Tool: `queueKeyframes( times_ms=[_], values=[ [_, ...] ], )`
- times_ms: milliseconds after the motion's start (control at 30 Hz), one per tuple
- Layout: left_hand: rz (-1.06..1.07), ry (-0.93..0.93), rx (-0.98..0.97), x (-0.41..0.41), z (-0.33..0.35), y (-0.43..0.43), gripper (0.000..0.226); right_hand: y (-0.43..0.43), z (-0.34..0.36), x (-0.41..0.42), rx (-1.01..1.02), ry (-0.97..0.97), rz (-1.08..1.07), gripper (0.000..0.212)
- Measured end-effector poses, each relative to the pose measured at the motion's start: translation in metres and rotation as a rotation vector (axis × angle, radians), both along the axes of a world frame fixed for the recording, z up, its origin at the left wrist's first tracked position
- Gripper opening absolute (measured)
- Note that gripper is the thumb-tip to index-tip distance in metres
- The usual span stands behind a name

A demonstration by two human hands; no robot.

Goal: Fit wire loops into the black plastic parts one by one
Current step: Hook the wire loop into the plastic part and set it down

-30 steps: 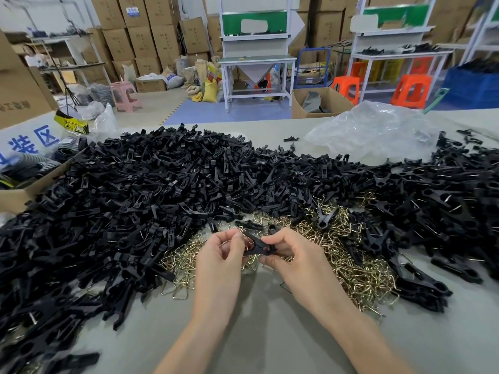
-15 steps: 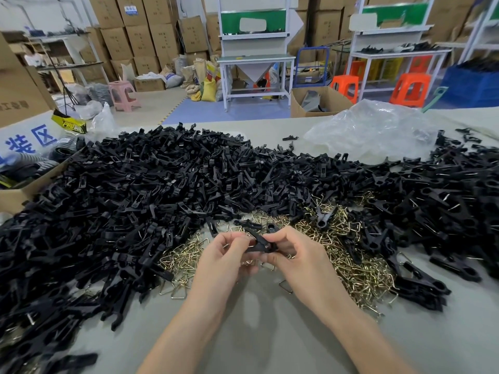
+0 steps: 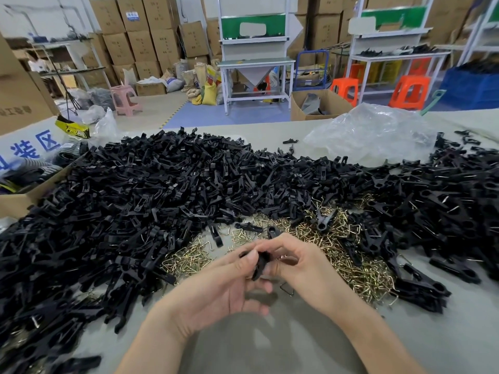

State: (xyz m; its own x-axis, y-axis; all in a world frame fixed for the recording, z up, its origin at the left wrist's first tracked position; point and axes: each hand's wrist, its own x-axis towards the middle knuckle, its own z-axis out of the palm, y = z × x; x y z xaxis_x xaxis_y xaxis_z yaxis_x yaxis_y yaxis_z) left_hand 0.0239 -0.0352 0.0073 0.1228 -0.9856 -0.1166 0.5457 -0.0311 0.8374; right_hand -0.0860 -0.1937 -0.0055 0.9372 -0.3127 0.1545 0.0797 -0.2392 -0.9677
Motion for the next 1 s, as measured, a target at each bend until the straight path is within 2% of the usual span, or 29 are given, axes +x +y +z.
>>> queueKeyframes(
  times_ms=[67, 167, 267, 433, 567, 700, 933, 967, 1000],
  values=[
    [0.046, -0.030, 0.020, -0.003, -0.002, -0.003, 0.053, -0.001, -0.001, -0.002, -0.142, 0.011, -0.025, 0.046],
    [0.088, -0.083, 0.031, -0.005, -0.004, -0.003, 0.052, -0.002, -0.001, -0.004, -0.362, 0.010, -0.067, 0.038],
    [0.099, -0.122, 0.050, -0.009, -0.001, -0.006, 0.053, 0.001, -0.002, -0.005, -0.399, 0.022, -0.073, 0.044],
    [0.256, -0.138, 0.134, -0.016, -0.001, -0.017, 0.052, 0.009, -0.007, -0.003, -0.507, -0.056, -0.045, 0.047],
    [0.260, -0.012, 0.133, -0.019, -0.002, -0.020, 0.051, 0.010, -0.008, -0.002, -0.557, -0.059, -0.066, 0.044],
    [0.285, 0.072, 0.120, -0.020, -0.007, -0.022, 0.051, 0.010, -0.009, -0.001, -0.566, -0.052, -0.079, 0.053],
    [0.325, 0.016, 0.142, -0.022, -0.006, -0.023, 0.007, 0.011, -0.007, -0.002, -0.520, -0.049, -0.071, 0.046],
    [0.356, -0.006, 0.145, -0.024, -0.005, -0.024, 0.005, 0.012, -0.007, -0.002, -0.518, -0.037, -0.063, 0.045],
    [0.413, -0.030, 0.152, -0.024, -0.006, -0.025, 0.012, 0.012, -0.006, -0.002, -0.511, -0.025, -0.054, 0.046]
  ],
)
